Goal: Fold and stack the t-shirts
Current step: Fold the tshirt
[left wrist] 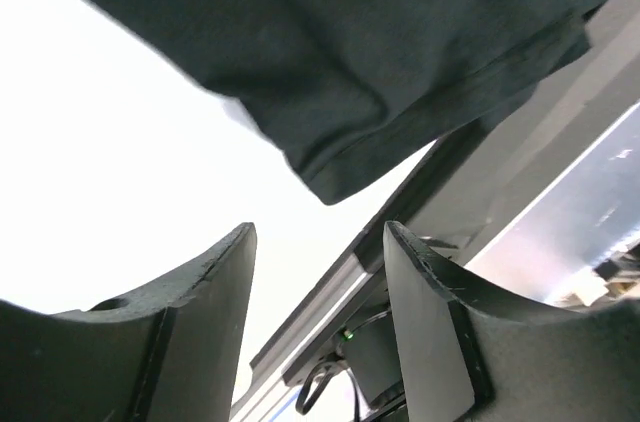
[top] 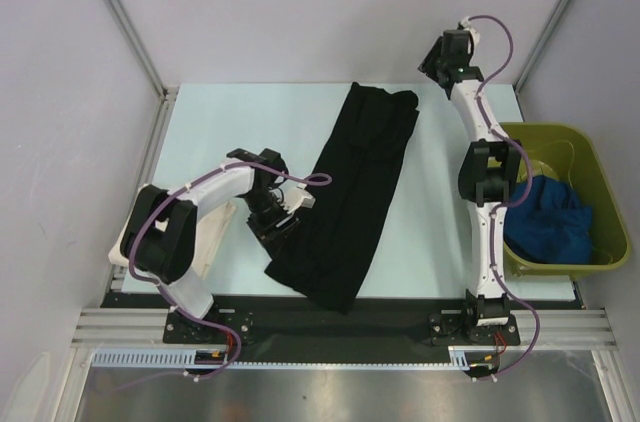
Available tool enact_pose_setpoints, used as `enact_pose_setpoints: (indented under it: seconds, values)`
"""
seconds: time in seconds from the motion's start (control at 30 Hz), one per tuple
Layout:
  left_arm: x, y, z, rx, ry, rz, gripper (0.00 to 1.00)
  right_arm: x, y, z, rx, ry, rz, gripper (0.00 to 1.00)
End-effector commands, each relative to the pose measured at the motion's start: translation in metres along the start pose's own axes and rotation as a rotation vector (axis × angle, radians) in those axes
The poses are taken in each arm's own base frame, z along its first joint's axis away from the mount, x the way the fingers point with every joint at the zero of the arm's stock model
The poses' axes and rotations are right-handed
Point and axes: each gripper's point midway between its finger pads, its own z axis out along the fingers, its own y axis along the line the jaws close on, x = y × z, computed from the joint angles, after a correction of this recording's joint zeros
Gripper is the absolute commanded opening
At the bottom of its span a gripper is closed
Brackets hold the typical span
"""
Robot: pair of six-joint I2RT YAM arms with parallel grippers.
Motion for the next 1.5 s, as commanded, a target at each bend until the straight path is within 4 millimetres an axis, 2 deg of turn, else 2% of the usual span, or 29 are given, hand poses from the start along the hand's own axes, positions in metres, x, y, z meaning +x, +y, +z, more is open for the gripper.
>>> enact_pose_setpoints:
  seconds: [0.0,0.03,0.1,0.13,0.2,0.23,0.27,0.37,0.4,0.47,0.5,0.57,0.6,0.67,0.7,0.73,0.77,0.8,0.87,1.03,1.1,1.2,1.23,1.27,1.3,1.37,1.4,1.47]
  values:
    - [-0.002,0.010,-0.010,-0.086,-0.016,0.056,0.60,-0.027,-0.007,-0.037,0.049,-0.012,-0.006,0.52]
    - [-0.008,0.017,-0.007,-0.111,-0.041,0.050,0.60,-0.022,-0.010,-0.039,0.052,0.006,0.001,0.52]
    - [-0.006,0.024,0.004,-0.125,-0.033,0.028,0.61,-0.004,-0.016,-0.042,0.065,0.056,0.008,0.52]
    - [-0.013,0.031,0.008,-0.151,-0.059,0.027,0.61,0.003,-0.018,-0.041,0.066,0.077,0.014,0.52]
    - [-0.012,0.036,0.019,-0.156,-0.050,-0.006,0.62,0.021,-0.021,-0.033,0.052,0.128,0.030,0.52]
    - [-0.018,0.037,0.021,-0.153,-0.071,-0.011,0.64,0.028,-0.022,-0.029,0.049,0.145,0.038,0.52]
    - [-0.021,0.033,0.023,-0.129,-0.081,-0.008,0.64,0.041,-0.026,-0.020,0.051,0.169,0.058,0.52]
    - [-0.020,0.024,0.034,-0.105,-0.062,0.026,0.67,0.049,-0.023,-0.006,0.010,0.200,0.111,0.52]
    - [-0.017,0.022,0.040,-0.094,-0.048,0.026,0.67,0.057,-0.023,0.003,-0.003,0.218,0.146,0.52]
    - [-0.017,0.018,0.045,-0.073,-0.043,0.028,0.67,0.061,-0.021,0.013,-0.028,0.215,0.173,0.49]
    - [-0.015,0.015,0.048,-0.060,-0.035,0.032,0.66,0.071,-0.025,0.020,-0.024,0.234,0.197,0.48]
    - [-0.015,0.017,0.054,-0.060,-0.025,0.028,0.63,0.071,-0.023,0.027,-0.031,0.227,0.216,0.43]
    - [-0.014,0.017,0.055,-0.058,-0.019,0.027,0.53,0.074,-0.022,0.030,-0.035,0.228,0.223,0.40]
    - [-0.014,0.014,0.059,-0.033,-0.010,0.012,0.39,0.079,-0.022,0.038,-0.046,0.220,0.249,0.23]
    - [-0.016,0.007,0.060,0.005,-0.013,0.014,0.26,0.081,-0.022,0.041,-0.052,0.219,0.254,0.16]
    - [-0.017,0.004,0.061,0.025,-0.009,0.013,0.21,0.081,-0.022,0.048,-0.070,0.204,0.272,0.04]
    - [-0.025,-0.002,0.061,0.048,-0.023,0.024,0.16,0.084,-0.017,0.051,-0.098,0.208,0.281,0.00]
    - [-0.030,-0.007,0.062,0.072,-0.030,0.031,0.07,0.081,-0.014,0.053,-0.119,0.198,0.293,0.00]
    - [-0.042,-0.012,0.065,0.068,-0.030,0.068,0.00,0.076,-0.007,0.061,-0.149,0.171,0.332,0.00]
    - [-0.078,-0.022,0.064,0.086,-0.103,0.125,0.01,0.053,0.002,0.075,-0.199,0.066,0.389,0.00]
    - [-0.089,-0.027,0.060,0.092,-0.128,0.146,0.10,0.047,0.008,0.074,-0.220,0.049,0.386,0.00]
    - [-0.080,-0.030,0.055,0.081,-0.111,0.145,0.34,0.028,0.013,0.061,-0.222,0.022,0.343,0.28]
    - [-0.076,-0.030,0.054,0.076,-0.103,0.160,0.39,0.020,0.016,0.054,-0.221,0.009,0.329,0.41]
    - [-0.066,-0.029,0.055,0.062,-0.085,0.159,0.47,0.011,0.015,0.049,-0.212,-0.008,0.312,0.45]
    - [-0.061,-0.031,0.048,0.050,-0.090,0.181,0.50,-0.009,0.024,0.035,-0.225,-0.038,0.280,0.53]
    - [-0.047,-0.032,0.045,0.030,-0.076,0.191,0.55,-0.022,0.027,0.022,-0.216,-0.052,0.246,0.57]
    - [-0.044,-0.029,0.035,-0.019,-0.092,0.217,0.56,-0.041,0.037,0.005,-0.234,-0.082,0.212,0.62]
    - [-0.034,-0.023,0.031,-0.075,-0.081,0.232,0.58,-0.052,0.047,-0.011,-0.248,-0.093,0.178,0.64]
